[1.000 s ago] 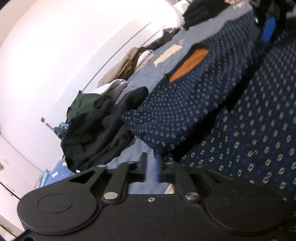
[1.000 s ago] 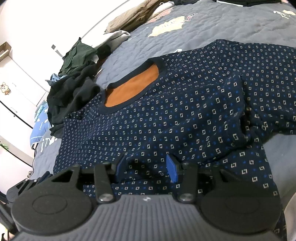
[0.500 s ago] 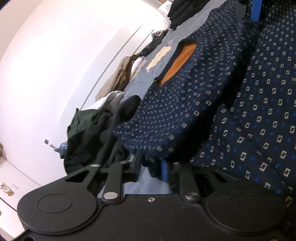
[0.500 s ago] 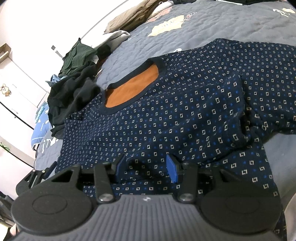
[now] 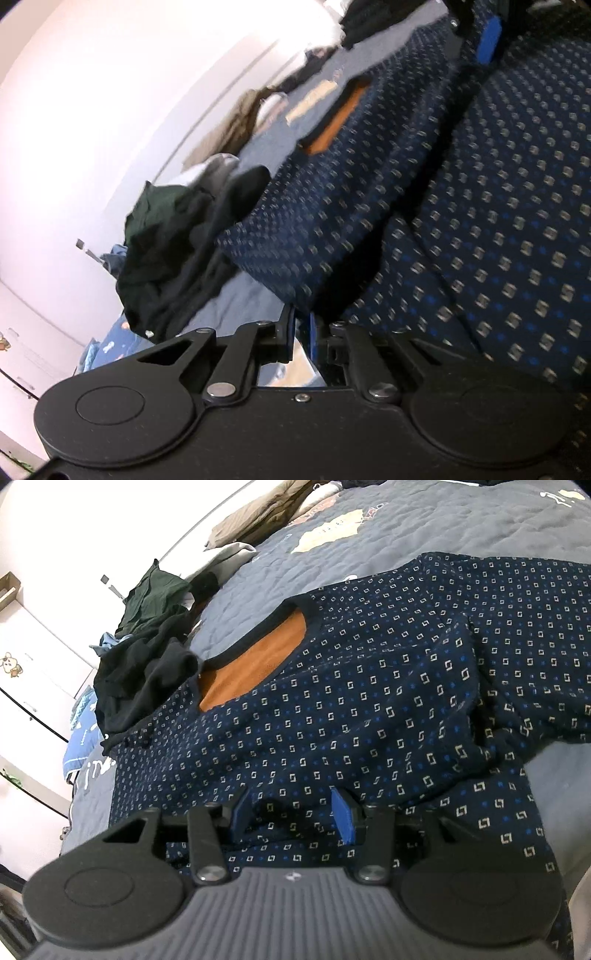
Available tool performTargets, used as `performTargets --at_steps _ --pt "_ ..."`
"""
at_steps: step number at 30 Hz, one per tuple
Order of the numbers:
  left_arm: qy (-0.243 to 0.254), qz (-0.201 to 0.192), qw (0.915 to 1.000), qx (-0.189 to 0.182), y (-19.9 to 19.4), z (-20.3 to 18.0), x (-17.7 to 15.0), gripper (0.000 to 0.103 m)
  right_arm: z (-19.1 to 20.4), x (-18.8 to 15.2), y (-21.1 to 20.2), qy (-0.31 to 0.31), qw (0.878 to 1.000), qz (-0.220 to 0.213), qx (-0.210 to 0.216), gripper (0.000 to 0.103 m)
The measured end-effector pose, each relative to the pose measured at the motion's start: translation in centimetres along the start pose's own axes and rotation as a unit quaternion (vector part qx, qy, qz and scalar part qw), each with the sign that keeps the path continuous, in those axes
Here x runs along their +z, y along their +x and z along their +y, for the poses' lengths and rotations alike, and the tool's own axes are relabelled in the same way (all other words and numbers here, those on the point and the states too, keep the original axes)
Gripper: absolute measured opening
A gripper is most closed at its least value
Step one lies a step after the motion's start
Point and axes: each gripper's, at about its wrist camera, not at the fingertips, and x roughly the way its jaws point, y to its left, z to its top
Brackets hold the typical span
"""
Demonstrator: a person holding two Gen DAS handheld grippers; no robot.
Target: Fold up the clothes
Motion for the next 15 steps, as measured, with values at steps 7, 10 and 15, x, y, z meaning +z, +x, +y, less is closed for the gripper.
performTargets --at_steps 7,10,15 --pt "-0.211 -0.018 0.9711 -0.111 -1.7 8.2 -0.3 0.034 -0.3 0.3 -0.1 0.01 1.0 0.005 0.006 0.047" --pt "-0.301 -0.029 0.9451 -0.123 -0.1 12.0 0.1 0.049 -0.3 0.4 -0.1 0.013 1.0 0.006 0.005 0.047" --pt "-0.392 0.013 0.9079 -0.148 7.2 15.6 1.9 0.049 -0.2 0.6 -0.1 0.01 1.0 0.01 0.003 0.047"
